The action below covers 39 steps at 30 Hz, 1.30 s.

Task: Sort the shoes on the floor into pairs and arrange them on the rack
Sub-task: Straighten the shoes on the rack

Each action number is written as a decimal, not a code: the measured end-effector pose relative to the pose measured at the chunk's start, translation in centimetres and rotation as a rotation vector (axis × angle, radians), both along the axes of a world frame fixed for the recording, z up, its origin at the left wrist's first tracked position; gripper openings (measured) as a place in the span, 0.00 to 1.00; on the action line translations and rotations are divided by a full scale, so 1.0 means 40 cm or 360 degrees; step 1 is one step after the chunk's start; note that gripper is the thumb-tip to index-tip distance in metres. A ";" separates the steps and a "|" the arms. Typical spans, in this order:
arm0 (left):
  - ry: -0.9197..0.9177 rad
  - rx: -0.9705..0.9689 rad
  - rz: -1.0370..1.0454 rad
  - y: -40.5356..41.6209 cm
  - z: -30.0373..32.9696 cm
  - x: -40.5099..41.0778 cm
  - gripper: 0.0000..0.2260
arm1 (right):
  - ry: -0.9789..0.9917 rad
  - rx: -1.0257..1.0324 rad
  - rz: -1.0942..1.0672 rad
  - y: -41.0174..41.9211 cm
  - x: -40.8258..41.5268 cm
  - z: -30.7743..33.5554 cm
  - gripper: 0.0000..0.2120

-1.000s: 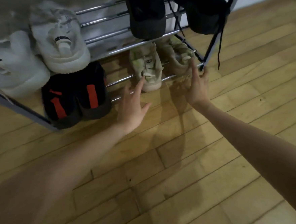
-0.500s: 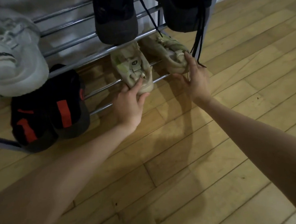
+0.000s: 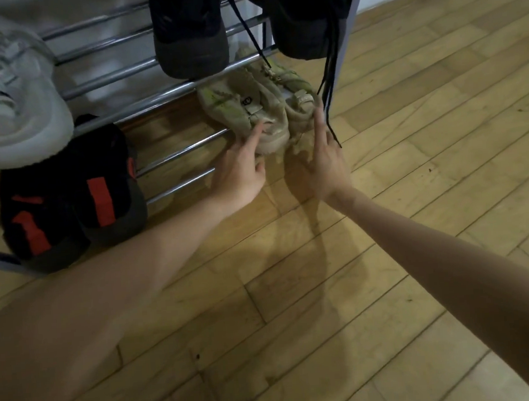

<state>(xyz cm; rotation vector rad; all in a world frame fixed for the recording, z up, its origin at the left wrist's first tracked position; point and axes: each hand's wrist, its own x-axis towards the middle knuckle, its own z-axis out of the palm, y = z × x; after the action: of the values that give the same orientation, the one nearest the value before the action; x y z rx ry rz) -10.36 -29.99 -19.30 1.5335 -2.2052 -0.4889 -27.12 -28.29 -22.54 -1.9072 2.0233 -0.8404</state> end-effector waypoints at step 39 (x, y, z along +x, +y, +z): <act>0.0380 -0.0602 0.0361 -0.026 0.295 0.083 0.18 | -0.0134 -0.0679 0.0133 -0.081 -0.110 0.321 0.23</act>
<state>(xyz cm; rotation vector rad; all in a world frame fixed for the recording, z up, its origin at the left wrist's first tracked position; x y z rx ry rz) -7.04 -31.02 -7.51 1.4135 -1.7922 -0.1603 -31.53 -31.53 -9.69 -2.1051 1.8080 -1.3942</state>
